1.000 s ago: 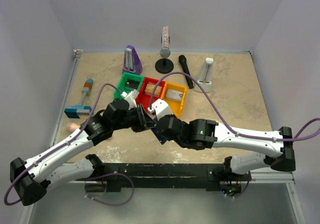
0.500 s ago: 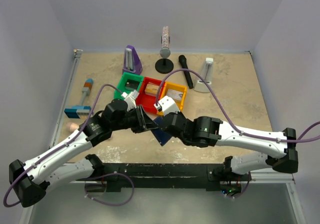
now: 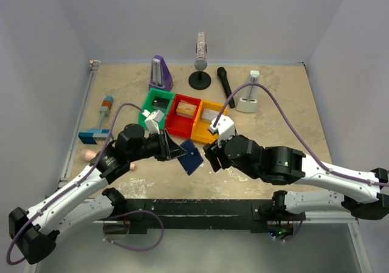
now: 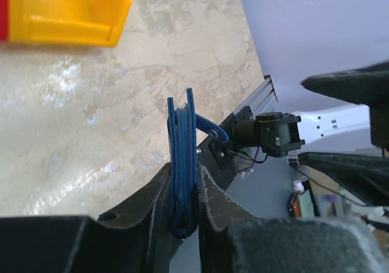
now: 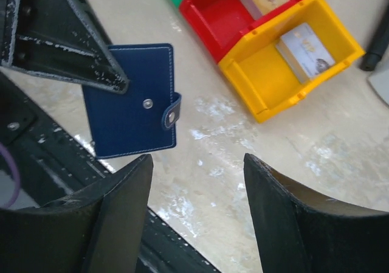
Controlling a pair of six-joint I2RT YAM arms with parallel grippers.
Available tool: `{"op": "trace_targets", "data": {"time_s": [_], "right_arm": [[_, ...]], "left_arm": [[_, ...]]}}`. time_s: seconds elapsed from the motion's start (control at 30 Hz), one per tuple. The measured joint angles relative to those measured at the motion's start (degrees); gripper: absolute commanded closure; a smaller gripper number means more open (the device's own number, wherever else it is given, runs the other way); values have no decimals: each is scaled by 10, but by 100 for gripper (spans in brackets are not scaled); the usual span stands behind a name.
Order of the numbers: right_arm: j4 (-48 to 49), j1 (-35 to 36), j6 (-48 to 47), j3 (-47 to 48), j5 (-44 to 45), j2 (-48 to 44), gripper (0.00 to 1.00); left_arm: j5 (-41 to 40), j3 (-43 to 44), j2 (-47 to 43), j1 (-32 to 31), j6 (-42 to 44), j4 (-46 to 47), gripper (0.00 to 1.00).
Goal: Take the credit cards out of the card holder
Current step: Open the card holder.
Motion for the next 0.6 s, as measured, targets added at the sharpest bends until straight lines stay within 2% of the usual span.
{"op": "trace_targets", "data": {"time_s": [0.1, 0.17, 0.27, 0.6], "right_arm": [[21, -12, 2, -19, -50, -28, 33], [41, -28, 6, -25, -91, -45, 27], [75, -52, 16, -44, -153, -84, 23], [97, -79, 44, -48, -259, -131, 21]], "left_arm": [[25, -31, -41, 0, 52, 58, 100], [48, -50, -66, 0, 80, 101, 100], [84, -75, -97, 0, 117, 166, 100], [282, -144, -78, 0, 148, 395, 100]]}}
